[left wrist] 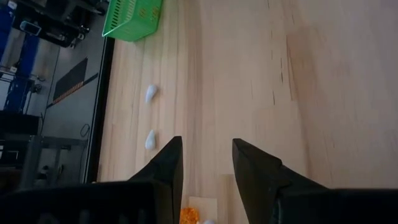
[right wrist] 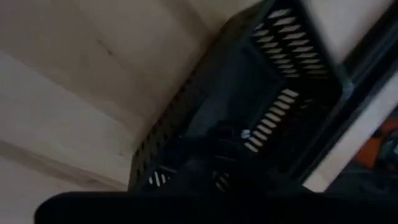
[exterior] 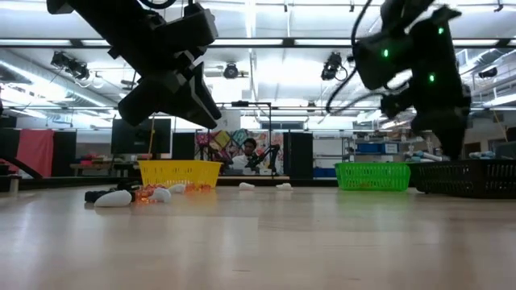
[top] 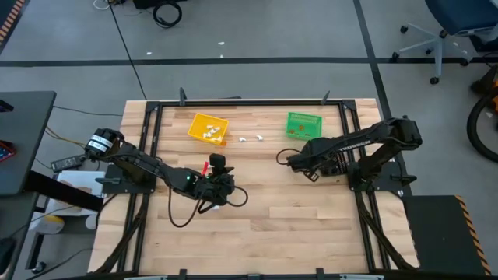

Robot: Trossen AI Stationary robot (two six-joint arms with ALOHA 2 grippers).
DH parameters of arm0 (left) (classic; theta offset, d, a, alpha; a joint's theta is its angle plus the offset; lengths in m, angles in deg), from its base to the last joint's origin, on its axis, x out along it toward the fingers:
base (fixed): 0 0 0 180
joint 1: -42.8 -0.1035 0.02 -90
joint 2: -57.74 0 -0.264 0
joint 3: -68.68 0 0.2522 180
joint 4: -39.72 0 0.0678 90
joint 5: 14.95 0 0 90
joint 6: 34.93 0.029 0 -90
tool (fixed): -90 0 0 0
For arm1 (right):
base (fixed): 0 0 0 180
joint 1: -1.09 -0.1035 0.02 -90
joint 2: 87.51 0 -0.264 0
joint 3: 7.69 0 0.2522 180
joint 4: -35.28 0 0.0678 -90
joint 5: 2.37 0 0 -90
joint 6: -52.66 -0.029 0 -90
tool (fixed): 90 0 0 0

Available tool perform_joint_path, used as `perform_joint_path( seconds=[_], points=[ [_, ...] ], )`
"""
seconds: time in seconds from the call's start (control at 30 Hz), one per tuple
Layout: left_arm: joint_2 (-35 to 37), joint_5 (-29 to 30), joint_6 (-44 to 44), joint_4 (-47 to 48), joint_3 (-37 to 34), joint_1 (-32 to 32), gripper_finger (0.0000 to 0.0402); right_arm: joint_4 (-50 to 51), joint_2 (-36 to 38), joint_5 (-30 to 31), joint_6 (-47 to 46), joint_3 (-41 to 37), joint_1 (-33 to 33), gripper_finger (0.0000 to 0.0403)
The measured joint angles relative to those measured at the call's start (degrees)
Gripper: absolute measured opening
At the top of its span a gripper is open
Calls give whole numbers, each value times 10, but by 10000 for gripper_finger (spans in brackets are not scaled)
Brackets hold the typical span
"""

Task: Sort Halloween decoration
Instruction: Put the black skeleton toy into the black bin

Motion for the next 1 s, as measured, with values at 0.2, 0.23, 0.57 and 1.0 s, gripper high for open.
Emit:
perform_joint_path(
  seconds=[0.2,0.23,0.57,1.0],
  points=[
    [0,0,0,17,0,2,114,-29,0,-27,10,-50,31,98],
    [0,0,0,26,0,2,114,-27,0,-31,14,-52,35,108],
    [35,-41,0,93,-6,-6,114,-15,38,7,12,3,26,142],
    [77,-244,-65,149,-45,-6,114,-143,23,165,69,94,-66,140]
  ],
)
